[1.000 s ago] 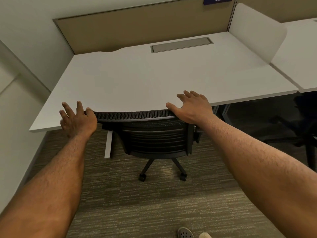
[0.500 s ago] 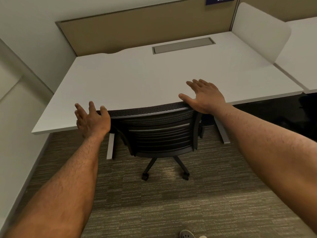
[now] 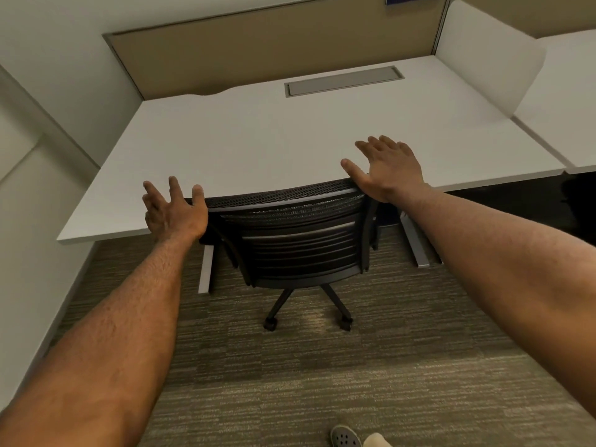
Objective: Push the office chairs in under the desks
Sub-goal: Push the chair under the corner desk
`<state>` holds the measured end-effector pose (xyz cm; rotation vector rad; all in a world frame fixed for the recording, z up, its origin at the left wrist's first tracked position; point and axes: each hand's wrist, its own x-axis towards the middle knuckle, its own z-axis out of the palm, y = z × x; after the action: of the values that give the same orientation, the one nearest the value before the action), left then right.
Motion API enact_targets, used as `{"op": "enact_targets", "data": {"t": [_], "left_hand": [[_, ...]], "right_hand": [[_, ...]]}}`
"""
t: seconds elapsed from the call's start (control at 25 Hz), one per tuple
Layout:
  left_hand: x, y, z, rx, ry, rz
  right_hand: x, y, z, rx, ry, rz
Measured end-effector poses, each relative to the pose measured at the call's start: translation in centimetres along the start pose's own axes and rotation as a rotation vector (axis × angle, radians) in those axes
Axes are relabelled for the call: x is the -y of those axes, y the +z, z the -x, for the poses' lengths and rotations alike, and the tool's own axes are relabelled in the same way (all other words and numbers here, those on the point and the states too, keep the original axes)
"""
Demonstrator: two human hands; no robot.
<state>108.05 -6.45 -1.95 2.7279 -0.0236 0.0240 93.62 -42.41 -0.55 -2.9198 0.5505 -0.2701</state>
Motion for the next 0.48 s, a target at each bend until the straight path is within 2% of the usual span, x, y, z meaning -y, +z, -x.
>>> {"op": "enact_targets", "data": {"t": [0.08, 0.16, 0.28, 0.36, 0.48], "left_hand": [[0.2, -0.8, 0.6, 0.048, 0.034, -0.053], [0.8, -0.8, 2.7, -0.030, 0.148, -0.069], [2.6, 0.5, 8.3, -0.173, 0.322, -0.069], [3.9, 2.3, 12.1, -0.138, 0.385, -0.097], [4.9, 4.8, 17.0, -0.003, 0.464, -0.157]], "right_hand": [[0.4, -0.1, 1.3, -0.022, 0.079, -0.055], [0.6, 0.1, 3.9, -0.053, 0.097, -0.079], [0.1, 1.5, 11.3, -0.133, -0.007, 0.013], [-1.2, 2.7, 17.0, -0.088, -0.023, 0.038], [-2.8, 4.0, 24.9, 0.013, 0.109, 0.038]]}}
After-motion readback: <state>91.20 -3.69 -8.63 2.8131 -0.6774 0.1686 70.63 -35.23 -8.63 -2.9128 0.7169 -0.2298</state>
